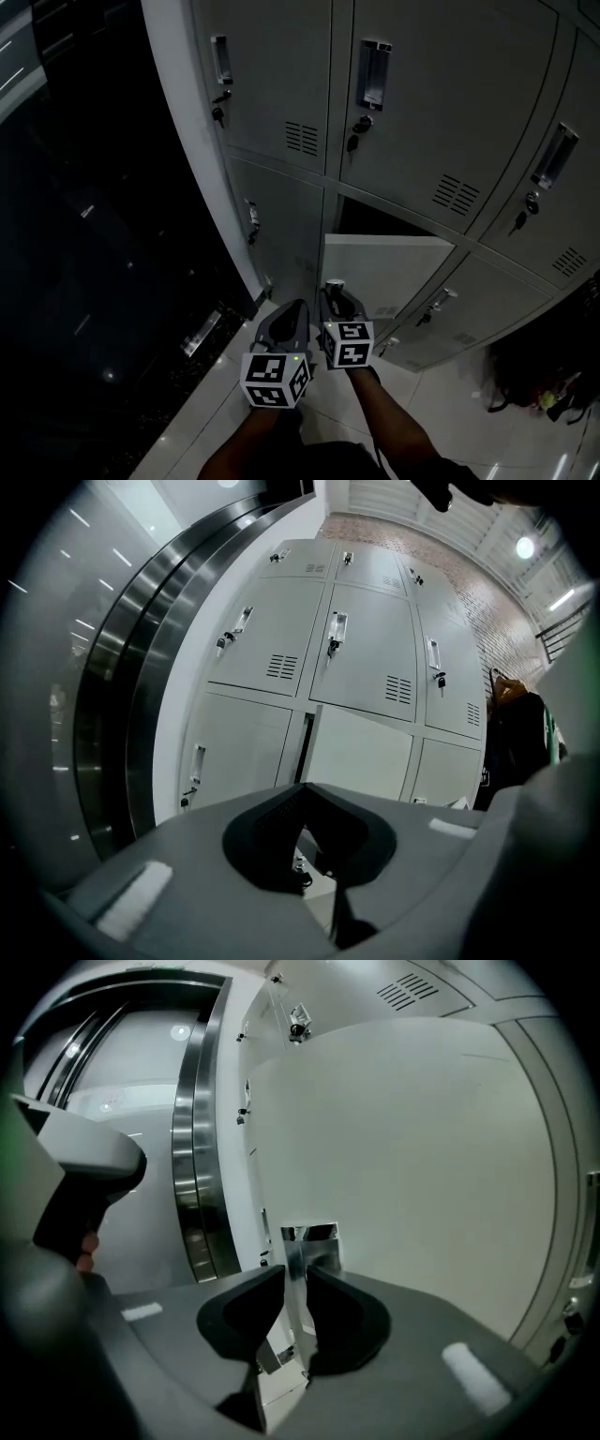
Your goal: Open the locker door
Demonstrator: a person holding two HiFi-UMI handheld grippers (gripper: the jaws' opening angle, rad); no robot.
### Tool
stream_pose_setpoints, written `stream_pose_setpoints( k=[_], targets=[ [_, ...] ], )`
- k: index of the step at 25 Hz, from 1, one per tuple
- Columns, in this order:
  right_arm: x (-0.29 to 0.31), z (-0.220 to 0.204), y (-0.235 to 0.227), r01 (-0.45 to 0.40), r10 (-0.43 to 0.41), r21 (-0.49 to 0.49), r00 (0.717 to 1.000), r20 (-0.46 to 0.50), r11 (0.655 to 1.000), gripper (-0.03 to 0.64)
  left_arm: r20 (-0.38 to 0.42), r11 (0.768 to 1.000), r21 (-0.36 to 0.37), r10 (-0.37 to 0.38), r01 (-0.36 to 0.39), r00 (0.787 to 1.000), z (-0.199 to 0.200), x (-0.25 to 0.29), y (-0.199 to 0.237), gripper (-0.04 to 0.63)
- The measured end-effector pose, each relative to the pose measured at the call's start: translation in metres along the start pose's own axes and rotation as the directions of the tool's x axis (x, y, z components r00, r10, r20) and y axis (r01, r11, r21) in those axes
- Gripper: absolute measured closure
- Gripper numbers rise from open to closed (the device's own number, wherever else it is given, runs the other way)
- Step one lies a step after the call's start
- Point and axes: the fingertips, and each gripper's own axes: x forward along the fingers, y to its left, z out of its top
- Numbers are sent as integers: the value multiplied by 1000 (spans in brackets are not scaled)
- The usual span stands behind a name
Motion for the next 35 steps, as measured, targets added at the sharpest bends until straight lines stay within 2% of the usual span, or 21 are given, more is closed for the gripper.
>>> stream_pose_setpoints(
  k=[15,23,25,35],
  targets=[
    [-86,-28,20,-54,52,-20,992,-115,998,561,-28,999,-19,28,-28,999,1,-68,-58,589],
    [-133,-38,13,-55,52,-18,989,-137,998,565,-24,1000,-23,20,-20,1000,-2,-85,-98,589],
    [-143,-37,12,-56,51,-33,990,-130,998,609,-23,999,-23,22,-22,999,-4,-90,-106,589],
    [-189,-31,4,-51,44,-69,993,-110,996,612,-8,999,-22,25,-26,1000,-2,-111,-141,589]
  ],
)
